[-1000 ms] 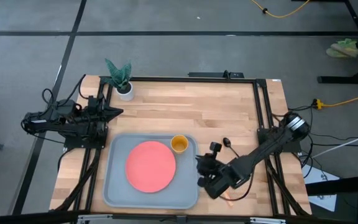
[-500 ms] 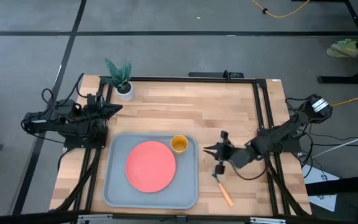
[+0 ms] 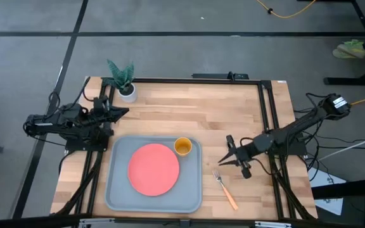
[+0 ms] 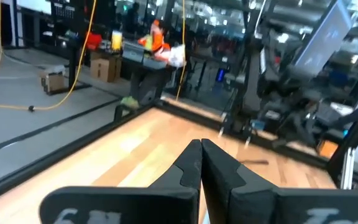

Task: Pick and place plate/cup/fork/spoon on tray
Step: Put the pink plate on the gray tray

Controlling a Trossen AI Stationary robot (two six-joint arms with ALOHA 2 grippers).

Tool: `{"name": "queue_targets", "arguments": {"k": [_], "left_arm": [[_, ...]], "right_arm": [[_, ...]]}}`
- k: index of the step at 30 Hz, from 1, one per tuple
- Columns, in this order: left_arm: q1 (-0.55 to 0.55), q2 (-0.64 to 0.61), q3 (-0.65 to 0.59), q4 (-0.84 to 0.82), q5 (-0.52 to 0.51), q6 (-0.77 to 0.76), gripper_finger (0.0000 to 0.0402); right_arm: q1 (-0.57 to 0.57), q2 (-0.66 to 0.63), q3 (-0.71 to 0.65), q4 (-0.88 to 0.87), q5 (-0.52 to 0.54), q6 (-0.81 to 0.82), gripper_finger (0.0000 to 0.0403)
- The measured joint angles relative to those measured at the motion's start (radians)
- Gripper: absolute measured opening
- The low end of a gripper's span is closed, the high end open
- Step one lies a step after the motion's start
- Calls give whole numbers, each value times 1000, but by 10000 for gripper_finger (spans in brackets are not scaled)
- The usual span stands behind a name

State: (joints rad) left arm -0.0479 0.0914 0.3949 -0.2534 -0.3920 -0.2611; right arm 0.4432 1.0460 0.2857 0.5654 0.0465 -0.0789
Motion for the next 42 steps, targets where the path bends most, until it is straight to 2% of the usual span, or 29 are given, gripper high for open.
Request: {"name": "queue_targets", "arguments": {"k": [6,9,13,20,24,29,35,39,42], "left_arm": [[0,1,-62,139,50,-3,0],[-1,3,-72,161,114,-30,0],[-1,64,-74,180,218,-109,0],[-44,327,-72,417,423,-155,0],[-133,518,-72,541,467,-153,0],[-277,697,-49,578,450,-157,0],[-466,866,48,534,355,-156,0],[-568,984,126,392,188,-159,0],[-603,1085,157,336,65,-237,0]], "right_arm": [[-51,-81,-137,65,-4,75,45],[-59,-118,-198,137,-4,72,45],[-62,-169,-270,207,-5,58,45],[-62,-195,-279,209,3,74,45],[-62,-194,-279,207,27,76,45],[-62,-192,-279,204,31,78,45],[-62,-192,-279,202,39,78,45],[-62,-192,-279,201,47,78,45],[-62,-191,-279,200,82,82,45]]}}
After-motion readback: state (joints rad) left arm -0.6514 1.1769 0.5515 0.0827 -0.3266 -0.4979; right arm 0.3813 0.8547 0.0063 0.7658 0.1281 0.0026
